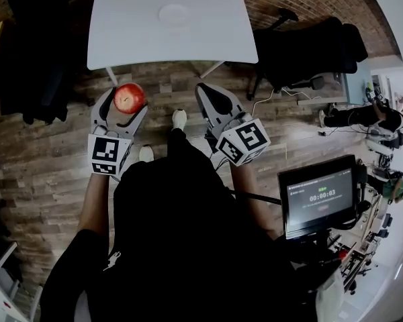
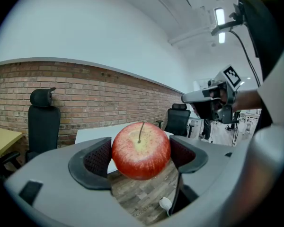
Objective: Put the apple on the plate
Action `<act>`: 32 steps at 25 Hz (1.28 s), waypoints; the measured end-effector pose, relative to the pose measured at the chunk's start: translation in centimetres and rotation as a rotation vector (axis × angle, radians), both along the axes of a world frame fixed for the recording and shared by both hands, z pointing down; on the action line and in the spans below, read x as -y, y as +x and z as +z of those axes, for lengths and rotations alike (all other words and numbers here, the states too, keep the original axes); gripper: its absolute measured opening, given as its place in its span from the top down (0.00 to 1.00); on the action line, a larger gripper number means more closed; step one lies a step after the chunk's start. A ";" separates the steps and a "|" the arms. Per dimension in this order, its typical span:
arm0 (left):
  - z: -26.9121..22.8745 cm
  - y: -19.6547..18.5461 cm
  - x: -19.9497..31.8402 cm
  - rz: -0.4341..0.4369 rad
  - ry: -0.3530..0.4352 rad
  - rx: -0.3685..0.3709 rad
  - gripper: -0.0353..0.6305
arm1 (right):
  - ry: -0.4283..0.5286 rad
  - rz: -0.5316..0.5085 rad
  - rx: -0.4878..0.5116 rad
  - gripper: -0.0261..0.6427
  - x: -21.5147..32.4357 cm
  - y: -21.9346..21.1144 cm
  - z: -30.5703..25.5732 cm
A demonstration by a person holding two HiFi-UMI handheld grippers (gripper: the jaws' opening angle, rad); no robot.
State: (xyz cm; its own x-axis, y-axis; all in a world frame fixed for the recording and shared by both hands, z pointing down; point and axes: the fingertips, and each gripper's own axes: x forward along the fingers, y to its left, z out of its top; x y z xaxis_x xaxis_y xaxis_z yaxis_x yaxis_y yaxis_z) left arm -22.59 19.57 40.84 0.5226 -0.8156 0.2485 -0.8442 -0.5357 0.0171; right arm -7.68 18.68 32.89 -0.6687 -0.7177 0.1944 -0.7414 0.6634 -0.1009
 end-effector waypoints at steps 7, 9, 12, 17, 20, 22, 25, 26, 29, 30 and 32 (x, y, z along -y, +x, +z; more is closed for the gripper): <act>0.9 9.6 9.6 0.043 -0.041 0.048 0.36 | -0.058 0.009 0.059 0.96 9.9 8.5 2.5; 1.5 11.1 11.6 0.045 -0.065 0.061 0.36 | -0.066 0.007 0.074 0.96 12.1 10.1 2.9; 0.8 10.6 11.5 0.045 -0.050 0.065 0.36 | -0.055 0.007 0.089 0.96 12.0 9.6 2.5; 0.1 12.0 14.8 0.032 -0.055 0.093 0.36 | -0.058 0.005 0.112 0.96 15.9 11.6 2.4; -0.6 11.7 14.9 0.020 -0.032 0.103 0.36 | -0.047 -0.013 0.119 0.96 16.1 11.3 2.2; -0.8 11.2 14.7 0.003 -0.026 0.108 0.36 | -0.039 -0.033 0.120 0.96 16.0 10.6 2.0; -1.0 10.8 14.5 -0.015 -0.019 0.108 0.36 | -0.023 -0.060 0.121 0.96 16.2 9.9 1.4; -1.0 10.8 14.5 -0.017 -0.016 0.110 0.36 | -0.017 -0.065 0.122 0.96 16.3 9.7 1.3; -1.2 10.8 14.3 -0.028 -0.003 0.112 0.36 | -0.003 -0.085 0.123 0.96 16.3 9.3 1.2; -1.3 10.7 14.2 -0.033 0.001 0.111 0.36 | -0.001 -0.091 0.123 0.96 16.2 9.2 1.2; -1.4 10.7 14.0 -0.042 0.006 0.110 0.36 | 0.003 -0.105 0.121 0.96 16.1 8.9 1.1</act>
State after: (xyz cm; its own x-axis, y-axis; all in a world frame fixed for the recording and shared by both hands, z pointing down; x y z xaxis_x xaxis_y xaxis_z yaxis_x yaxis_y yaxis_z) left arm -11.93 5.53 39.46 0.4578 -0.8377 0.2977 -0.8625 -0.4997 -0.0799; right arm 1.25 2.62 34.02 -0.7585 -0.6430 0.1055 -0.6504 0.7372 -0.1832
